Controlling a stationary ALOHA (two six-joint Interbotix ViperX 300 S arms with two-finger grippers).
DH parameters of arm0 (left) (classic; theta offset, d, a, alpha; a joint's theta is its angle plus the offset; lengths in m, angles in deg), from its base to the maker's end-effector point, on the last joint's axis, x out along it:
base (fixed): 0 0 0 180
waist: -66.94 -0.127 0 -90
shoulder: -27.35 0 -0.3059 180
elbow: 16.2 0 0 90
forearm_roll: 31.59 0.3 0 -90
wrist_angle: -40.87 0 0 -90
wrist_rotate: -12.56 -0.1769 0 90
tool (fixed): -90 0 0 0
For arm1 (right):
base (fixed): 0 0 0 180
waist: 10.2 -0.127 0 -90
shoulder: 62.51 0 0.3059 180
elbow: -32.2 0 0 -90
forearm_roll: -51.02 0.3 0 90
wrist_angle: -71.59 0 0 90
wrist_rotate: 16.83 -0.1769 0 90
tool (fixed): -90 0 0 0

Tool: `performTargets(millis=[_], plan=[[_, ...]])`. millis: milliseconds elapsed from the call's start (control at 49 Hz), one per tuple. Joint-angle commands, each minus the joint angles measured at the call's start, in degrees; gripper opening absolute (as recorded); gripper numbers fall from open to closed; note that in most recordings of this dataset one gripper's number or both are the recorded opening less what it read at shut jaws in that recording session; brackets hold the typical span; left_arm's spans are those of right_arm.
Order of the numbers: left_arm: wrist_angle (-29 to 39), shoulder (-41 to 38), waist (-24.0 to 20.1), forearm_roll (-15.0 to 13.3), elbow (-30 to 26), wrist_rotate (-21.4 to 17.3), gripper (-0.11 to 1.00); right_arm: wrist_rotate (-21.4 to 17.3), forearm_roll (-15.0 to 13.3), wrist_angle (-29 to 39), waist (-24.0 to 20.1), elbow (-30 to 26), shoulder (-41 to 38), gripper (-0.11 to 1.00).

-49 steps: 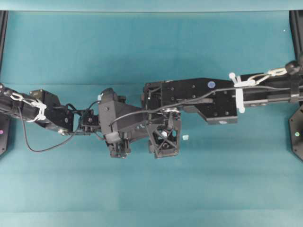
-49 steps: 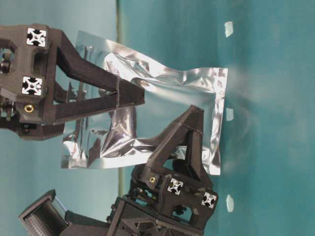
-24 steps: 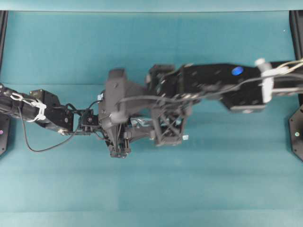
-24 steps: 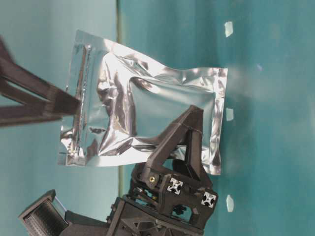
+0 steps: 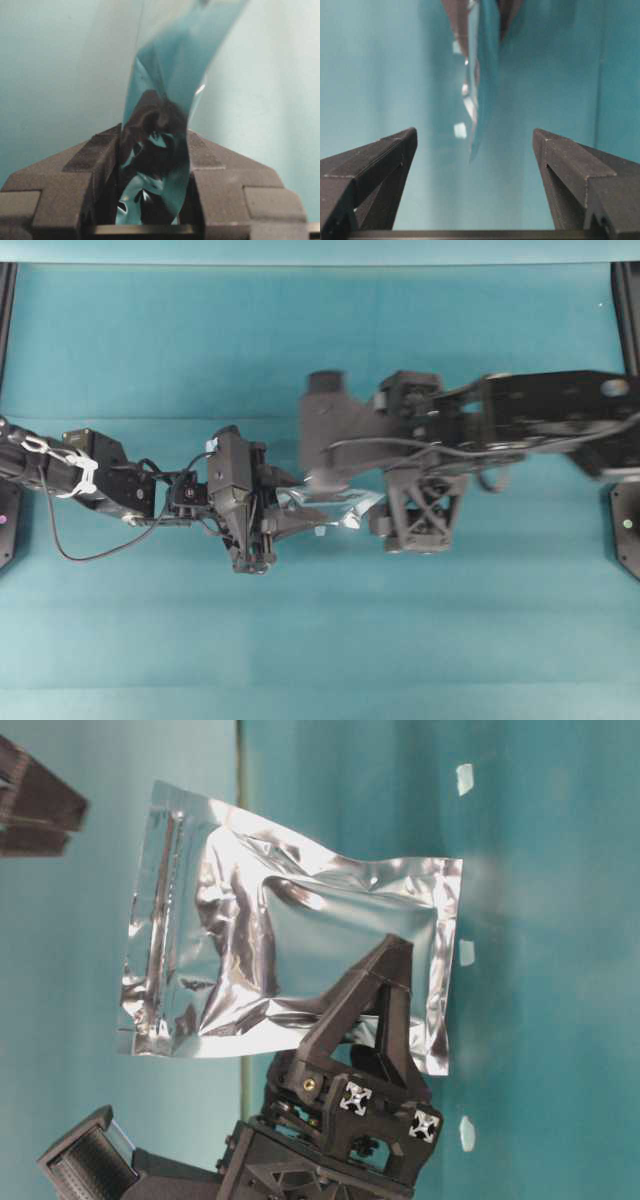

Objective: Hand over the silver zip bag and make it stand upright.

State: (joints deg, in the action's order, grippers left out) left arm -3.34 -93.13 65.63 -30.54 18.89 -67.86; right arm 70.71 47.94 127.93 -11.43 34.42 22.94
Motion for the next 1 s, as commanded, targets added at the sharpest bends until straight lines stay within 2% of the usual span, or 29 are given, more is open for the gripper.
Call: performTargets(millis=[0, 265, 470, 776, 980], plan=[[0.2, 0.1, 0.5, 0.1, 0.1, 0.1, 0.22, -0.9, -0.2, -3.9, -0.4, 1.7, 3.8, 0.98], [0.2, 0.2, 0.7, 0.1, 0.3, 0.1, 0.21, -2.2, -0.2, -15.6, -1.1, 11.0, 10.6, 0.97], [0.2, 0.2, 0.9, 0.1, 0.3, 0.1, 0.21, -3.3, -0.2, -21.5, -1.1, 16.1, 15.4, 0.97], [0.2, 0.2, 0.9, 0.1, 0.3, 0.1, 0.21, -3.4, 0.1, -27.6, -1.1, 22.6, 21.0, 0.97], [0.2, 0.1, 1.1, 0.1, 0.3, 0.1, 0.21, -3.4, 0.2, -28.6, -1.0, 24.8, 22.8, 0.97]])
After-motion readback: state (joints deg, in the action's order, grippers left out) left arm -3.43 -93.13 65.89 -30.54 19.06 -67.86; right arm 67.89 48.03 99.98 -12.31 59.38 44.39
